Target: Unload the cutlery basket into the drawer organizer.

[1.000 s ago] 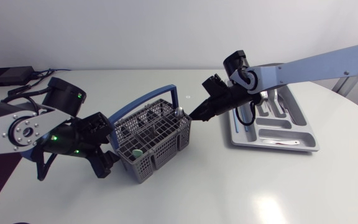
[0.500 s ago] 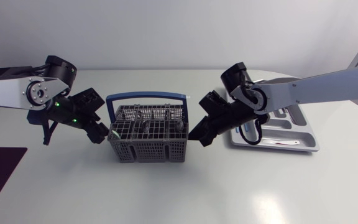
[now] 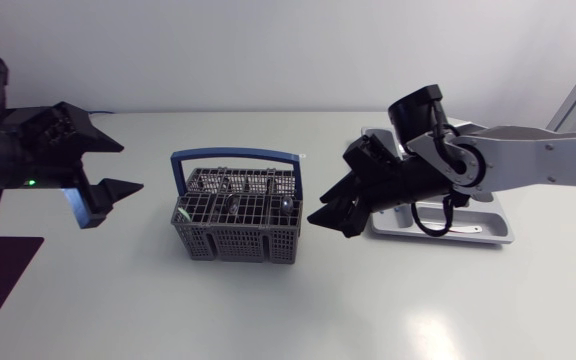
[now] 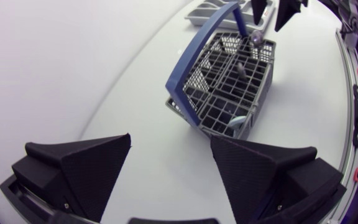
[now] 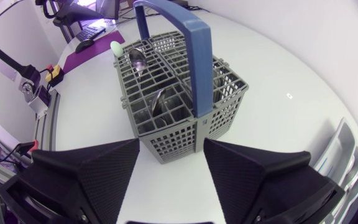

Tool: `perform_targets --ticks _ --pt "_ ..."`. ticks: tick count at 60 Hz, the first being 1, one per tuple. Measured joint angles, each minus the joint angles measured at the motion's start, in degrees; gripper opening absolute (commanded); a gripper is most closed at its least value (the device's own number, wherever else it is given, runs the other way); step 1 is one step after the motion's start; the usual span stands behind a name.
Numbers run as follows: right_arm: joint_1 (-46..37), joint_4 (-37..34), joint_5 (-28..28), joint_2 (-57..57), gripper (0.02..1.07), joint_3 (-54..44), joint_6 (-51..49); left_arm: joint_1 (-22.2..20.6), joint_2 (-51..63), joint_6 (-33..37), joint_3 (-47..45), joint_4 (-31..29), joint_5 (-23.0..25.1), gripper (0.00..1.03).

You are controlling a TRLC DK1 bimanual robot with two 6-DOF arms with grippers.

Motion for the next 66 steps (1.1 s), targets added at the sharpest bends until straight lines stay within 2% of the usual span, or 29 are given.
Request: perform_targets --ticks 5,11,23,37,47,59,66 --pt "0.0 0.0 0.1 -2.8 1.0 -1.4 -0.4 -2.0 -6.9 5.3 -2.4 -0.5 0.2 0.96" --pt "0.0 -0.5 0.2 -5.6 1.0 -2.3 -1.2 -7.3 -11.7 13.5 -4.5 -2.3 0.4 0.93" --pt "0.4 -2.5 0.2 -8.9 1.0 -3.5 -2.6 -15.0 -9.5 23.2 -5.2 -4.1 -4.6 0.92" --pt "2.8 -3.1 1.3 -10.4 1.0 -3.8 -2.9 -18.9 -2.8 32.2 -4.5 -9.5 -10.3 0.92" --pt "3.5 -3.4 1.3 -10.4 1.0 -3.8 -2.9 -20.7 3.1 37.6 1.6 -15.2 -13.7 0.92" --pt "3.6 -3.4 1.3 -10.4 1.0 -3.8 -3.0 -21.3 10.0 40.9 8.0 -15.5 -17.8 0.91" --pt "3.6 -3.5 1.3 -10.4 1.0 -3.8 -3.8 -21.3 14.0 41.9 10.7 -15.7 -18.9 0.82"
